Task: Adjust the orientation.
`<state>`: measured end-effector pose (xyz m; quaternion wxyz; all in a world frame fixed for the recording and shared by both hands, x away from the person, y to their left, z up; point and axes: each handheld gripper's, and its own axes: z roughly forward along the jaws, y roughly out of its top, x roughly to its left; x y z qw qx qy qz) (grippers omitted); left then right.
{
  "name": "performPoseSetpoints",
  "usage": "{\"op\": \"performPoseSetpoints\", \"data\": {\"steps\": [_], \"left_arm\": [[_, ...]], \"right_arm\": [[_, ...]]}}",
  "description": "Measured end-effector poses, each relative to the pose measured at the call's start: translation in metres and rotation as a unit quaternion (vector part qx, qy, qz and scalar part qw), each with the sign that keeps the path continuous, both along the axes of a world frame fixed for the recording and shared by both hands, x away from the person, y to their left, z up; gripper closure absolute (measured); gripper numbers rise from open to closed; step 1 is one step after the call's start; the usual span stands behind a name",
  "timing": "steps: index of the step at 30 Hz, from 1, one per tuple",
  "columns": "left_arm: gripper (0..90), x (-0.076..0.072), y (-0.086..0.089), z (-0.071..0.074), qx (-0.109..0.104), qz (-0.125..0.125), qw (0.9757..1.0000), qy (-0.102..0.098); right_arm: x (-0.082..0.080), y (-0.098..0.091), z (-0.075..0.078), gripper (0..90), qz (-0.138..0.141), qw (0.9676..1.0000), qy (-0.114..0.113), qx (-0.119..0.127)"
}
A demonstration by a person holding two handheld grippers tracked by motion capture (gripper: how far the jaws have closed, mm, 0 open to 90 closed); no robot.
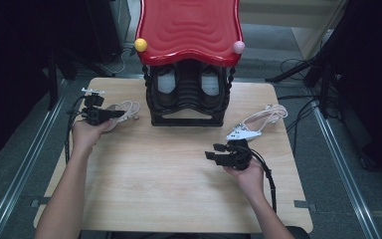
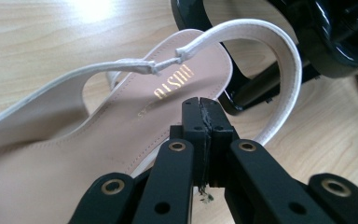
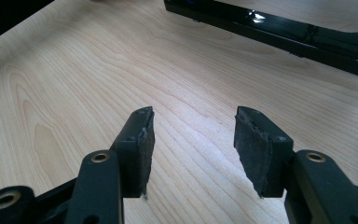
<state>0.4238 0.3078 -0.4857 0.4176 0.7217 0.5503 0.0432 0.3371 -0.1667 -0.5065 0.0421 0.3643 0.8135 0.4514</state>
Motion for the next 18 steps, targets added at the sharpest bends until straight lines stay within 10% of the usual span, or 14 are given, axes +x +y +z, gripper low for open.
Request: {"op": "performPoseSetpoints", "data": {"steps": [18], "left_arm": [[89.6,-0.039,0.033,0.008,0.007,0.046,0.9987,-0.022]], "right_arm": [[-0.003,0.001,-0.001,49.1,0.006,1.0,-0.003,-0.006]]}}
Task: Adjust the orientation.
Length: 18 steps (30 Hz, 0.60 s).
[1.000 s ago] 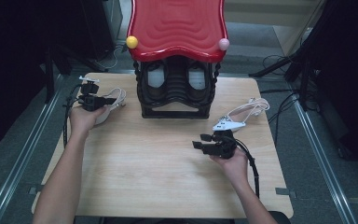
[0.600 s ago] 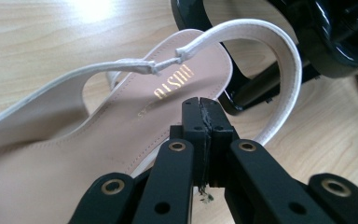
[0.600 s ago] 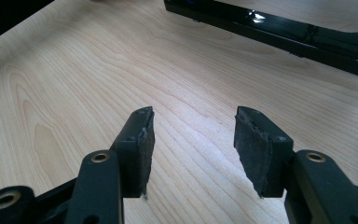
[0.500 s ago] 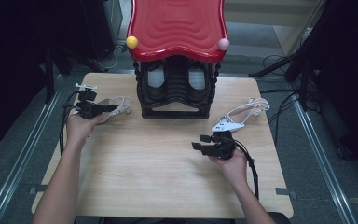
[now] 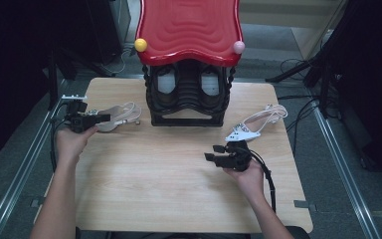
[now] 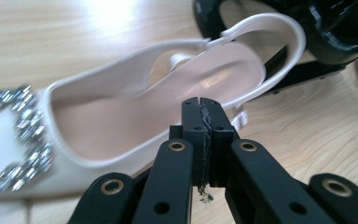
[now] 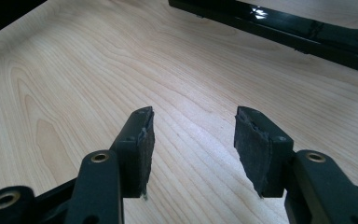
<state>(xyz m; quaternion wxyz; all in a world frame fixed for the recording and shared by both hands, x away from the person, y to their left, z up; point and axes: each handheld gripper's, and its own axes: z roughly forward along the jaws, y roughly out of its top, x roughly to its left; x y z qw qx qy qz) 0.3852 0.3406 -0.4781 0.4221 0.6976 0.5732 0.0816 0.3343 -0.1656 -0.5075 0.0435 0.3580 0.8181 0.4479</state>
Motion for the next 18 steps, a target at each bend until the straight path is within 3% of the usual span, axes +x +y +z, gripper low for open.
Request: {"op": "performPoseSetpoints", "data": {"steps": [5,9,13,18], "left_arm": [[89.6,-0.01,0.014,-0.012,-0.002,0.023,0.9997,0.009],[89.7,-0.016,0.012,-0.025,0.009,0.033,0.9993,0.017],[89.7,-0.014,0.015,-0.038,-0.002,0.045,0.9986,0.028],[89.7,-0.009,0.012,-0.046,0.013,0.048,0.9981,0.038]], "right_arm": [[0.001,-0.001,0.002,49.2,0.0,1.0,-0.003,0.003],[0.003,0.0,0.002,49.1,0.001,1.0,-0.003,0.005],[0.005,0.002,0.002,49.1,0.004,1.0,-0.003,0.004],[0.004,0.004,0.001,49.1,0.006,1.0,-0.001,-0.001]]}}
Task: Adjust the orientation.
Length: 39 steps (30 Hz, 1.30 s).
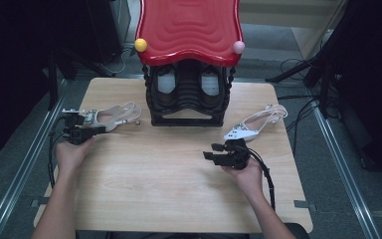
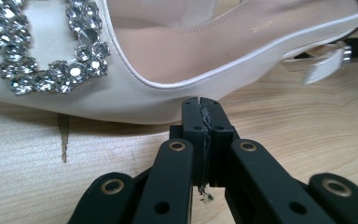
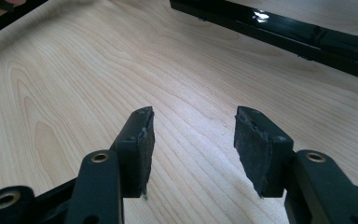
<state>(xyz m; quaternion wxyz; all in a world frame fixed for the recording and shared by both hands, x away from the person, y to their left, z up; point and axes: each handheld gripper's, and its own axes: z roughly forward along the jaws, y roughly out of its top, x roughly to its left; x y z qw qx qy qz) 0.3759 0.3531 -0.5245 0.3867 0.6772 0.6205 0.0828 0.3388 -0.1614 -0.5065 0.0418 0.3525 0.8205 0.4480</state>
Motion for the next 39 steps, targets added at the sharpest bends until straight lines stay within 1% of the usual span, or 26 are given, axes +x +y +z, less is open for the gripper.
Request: {"op": "performPoseSetpoints", "data": {"steps": [3,6,9,10,11,14,15,18,19,20,22,23,24,26,28,29,31,34,35,37,39], "left_arm": [[89.8,0.004,0.0,-0.002,0.002,-0.001,1.0,0.001],[89.9,0.007,0.002,-0.003,-0.005,-0.006,1.0,0.005],[89.9,0.01,0.003,-0.002,0.003,-0.012,0.9999,0.006],[89.9,0.011,0.002,-0.002,0.005,-0.01,0.9999,0.006],[89.9,0.012,0.003,-0.002,0.004,-0.01,0.9999,0.008],[89.9,0.015,0.009,-0.003,-0.006,-0.01,0.9999,0.01],[90.0,0.017,0.012,-0.003,-0.013,-0.005,0.9998,0.012],[90.0,0.019,0.016,-0.003,-0.016,0.001,0.9998,0.012],[90.0,0.02,0.017,-0.004,-0.017,0.005,0.9998,0.009],[90.0,0.022,0.018,-0.004,-0.019,0.005,0.9997,0.011],[90.0,0.024,0.02,-0.006,-0.021,0.011,0.9997,0.006],[90.0,0.025,0.022,-0.005,-0.02,0.012,0.9997,0.007],[89.9,0.026,0.022,-0.005,-0.019,0.019,0.9996,0.004],[90.0,0.027,0.023,-0.005,-0.008,0.031,0.9995,-0.006],[89.9,0.028,0.025,-0.005,0.001,0.038,0.9992,-0.011],[90.0,0.029,0.027,-0.005,-0.002,0.042,0.999,-0.01],[89.9,0.03,0.032,-0.005,-0.017,0.041,0.999,-0.004],[89.9,0.031,0.03,-0.002,-0.003,0.042,0.9991,0.002],[89.9,0.03,0.03,0.0,0.0,0.039,0.9992,0.006],[89.9,0.027,0.03,0.005,-0.011,0.041,0.9991,-0.002],[89.9,0.024,0.027,0.015,-0.015,0.037,0.9991,-0.012]], "right_arm": [[-0.001,0.001,-0.001,49.2,0.001,1.0,0.0,-0.003],[-0.003,-0.001,-0.001,49.1,-0.002,1.0,0.001,-0.005],[-0.006,-0.004,-0.001,49.1,-0.006,1.0,0.001,-0.006],[-0.007,-0.006,0.0,49.1,-0.008,0.9999,0.001,-0.006],[-0.008,-0.007,0.0,49.1,-0.009,0.9999,0.0,-0.005],[-0.011,-0.012,0.0,49.1,-0.017,0.9999,-0.002,-0.003],[-0.012,-0.013,0.0,49.1,-0.018,0.9998,-0.001,-0.004],[-0.015,-0.016,-0.001,49.1,-0.023,0.9997,0.0,-0.005],[-0.016,-0.017,-0.001,49.1,-0.024,0.9997,0.0,-0.005],[-0.016,-0.018,-0.001,49.1,-0.025,0.9997,0.0,-0.005],[-0.018,-0.019,-0.001,49.1,-0.028,0.9996,-0.001,-0.005],[-0.019,-0.019,-0.001,49.1,-0.03,0.9995,0.0,-0.004],[-0.019,-0.02,-0.002,49.1,-0.031,0.9995,0.0,-0.006],[-0.021,-0.02,-0.002,49.1,-0.032,0.9995,0.003,-0.006],[-0.022,-0.02,-0.002,49.1,-0.033,0.9994,0.002,-0.008],[-0.022,-0.02,-0.002,49.1,-0.033,0.9994,0.002,-0.008],[-0.023,-0.02,-0.003,49.1,-0.033,0.9994,0.002,-0.009],[-0.023,-0.021,-0.003,49.1,-0.033,0.9994,0.001,-0.01],[-0.023,-0.021,-0.003,49.1,-0.034,0.9994,0.003,-0.009],[-0.022,-0.021,-0.002,49.1,-0.034,0.9994,0.003,-0.007],[-0.022,-0.02,-0.002,49.1,-0.032,0.9995,0.001,-0.007]]}}
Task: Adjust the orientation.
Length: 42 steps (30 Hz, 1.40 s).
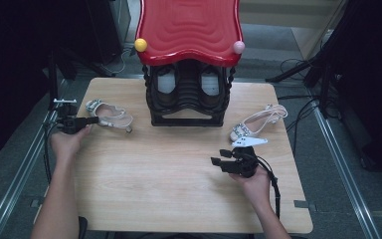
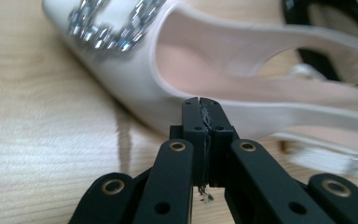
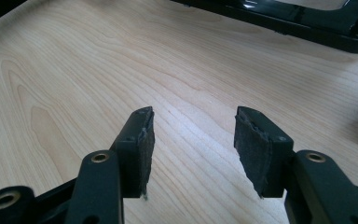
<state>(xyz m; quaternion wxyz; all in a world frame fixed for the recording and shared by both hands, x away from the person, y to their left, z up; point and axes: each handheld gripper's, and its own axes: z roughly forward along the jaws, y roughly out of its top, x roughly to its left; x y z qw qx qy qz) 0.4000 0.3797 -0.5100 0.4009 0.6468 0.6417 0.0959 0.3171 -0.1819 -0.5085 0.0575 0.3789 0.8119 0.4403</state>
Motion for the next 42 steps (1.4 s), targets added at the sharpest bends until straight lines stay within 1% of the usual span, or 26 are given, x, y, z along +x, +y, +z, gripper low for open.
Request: {"op": "performPoseSetpoints", "data": {"steps": [3,4,5,7,8,9,10,11,13,15,16,18,21,25,26,27,28,31,32,34,35,37,38,39,40,42], "left_arm": [[89.9,-0.004,-0.012,0.015,0.009,-0.012,0.9998,-0.013],[89.9,-0.004,-0.017,0.02,0.007,-0.016,0.9997,-0.018],[89.9,-0.005,-0.026,0.027,0.004,-0.022,0.9995,-0.024],[89.9,-0.006,-0.036,0.034,0.01,-0.032,0.9989,-0.032],[89.9,-0.006,-0.043,0.039,0.017,-0.038,0.9985,-0.036],[89.9,-0.006,-0.047,0.041,0.019,-0.04,0.9982,-0.039],[89.8,-0.006,-0.051,0.044,0.015,-0.045,0.9979,-0.043],[89.9,-0.005,-0.054,0.046,0.008,-0.05,0.9977,-0.044],[89.8,-0.004,-0.062,0.047,0.008,-0.054,0.9974,-0.046],[89.6,-0.002,-0.066,0.044,0.014,-0.061,0.9973,-0.039],[89.3,-0.001,-0.067,0.041,0.015,-0.063,0.9974,-0.032],[89.2,0.0,-0.068,0.036,0.022,-0.068,0.9973,-0.019],[89.2,0.0,-0.068,0.031,0.028,-0.065,0.9974,-0.013],[89.0,-0.004,-0.065,0.024,0.03,-0.065,0.9974,-0.001],[89.0,-0.005,-0.065,0.023,0.033,-0.064,0.9974,0.001],[88.7,-0.006,-0.064,0.022,0.041,-0.06,0.9974,0.003],[88.7,-0.008,-0.062,0.021,0.044,-0.059,0.9972,0.004],[88.6,-0.012,-0.057,0.021,0.043,-0.054,0.9976,0.008],[88.5,-0.013,-0.056,0.02,0.041,-0.05,0.9979,0.006],[88.5,-0.016,-0.051,0.02,0.046,-0.046,0.9978,0.007],[88.5,-0.018,-0.048,0.019,0.044,-0.04,0.9982,0.005],[88.2,-0.02,-0.043,0.02,0.045,-0.035,0.9983,0.007],[88.2,-0.021,-0.04,0.02,0.048,-0.032,0.9983,0.003],[88.1,-0.022,-0.037,0.021,0.048,-0.03,0.9984,0.005],[87.9,-0.023,-0.035,0.021,0.048,-0.023,0.9986,0.003],[87.6,-0.025,-0.029,0.021,0.05,-0.019,0.9985,0.005]], "right_arm": [[0.003,0.002,0.0,49.1,0.006,1.0,-0.003,0.0],[0.003,0.003,0.0,49.1,0.005,1.0,-0.001,-0.001],[0.004,0.004,0.0,49.1,0.009,1.0,-0.003,-0.002],[0.005,0.007,0.0,49.1,0.013,0.9999,-0.002,-0.002],[0.005,0.008,0.0,49.1,0.015,0.9999,-0.004,-0.003],[0.005,0.009,-0.001,49.2,0.017,0.9998,-0.006,-0.004],[0.005,0.009,-0.001,49.1,0.017,0.9998,-0.005,-0.004],[0.006,0.009,-0.001,49.2,0.018,0.9998,-0.004,-0.003],[0.006,0.009,-0.001,49.2,0.019,0.9998,-0.003,-0.003],[0.006,0.01,-0.001,49.2,0.019,0.9998,-0.003,-0.003],[0.006,0.01,-0.001,49.2,0.019,0.9998,-0.003,-0.004],[0.006,0.01,-0.001,49.2,0.02,0.9998,-0.002,-0.004],[0.006,0.011,-0.002,49.2,0.021,0.9998,-0.002,-0.004],[0.007,0.011,-0.001,49.2,0.022,0.9997,-0.003,-0.002],[0.008,0.011,-0.001,49.2,0.022,0.9997,-0.004,-0.001],[0.008,0.012,0.0,49.2,0.023,0.9997,-0.004,0.001],[0.01,0.012,0.0,49.2,0.025,0.9997,-0.004,0.0],[0.012,0.016,0.001,49.2,0.03,0.9995,-0.003,-0.001],[0.013,0.018,0.001,49.2,0.033,0.9995,-0.001,-0.001],[0.014,0.021,0.0,49.2,0.038,0.9993,-0.001,-0.005],[0.015,0.022,0.0,49.2,0.04,0.9992,0.0,-0.005],[0.016,0.025,0.0,49.2,0.043,0.9991,-0.002,-0.005],[0.016,0.026,0.0,49.2,0.045,0.999,-0.002,-0.006],[0.017,0.027,-0.001,49.2,0.046,0.9989,0.0,-0.006],[0.017,0.027,-0.001,49.2,0.047,0.9989,0.001,-0.006],[0.017,0.029,0.0,49.2,0.05,0.9987,0.001,-0.007]]}}
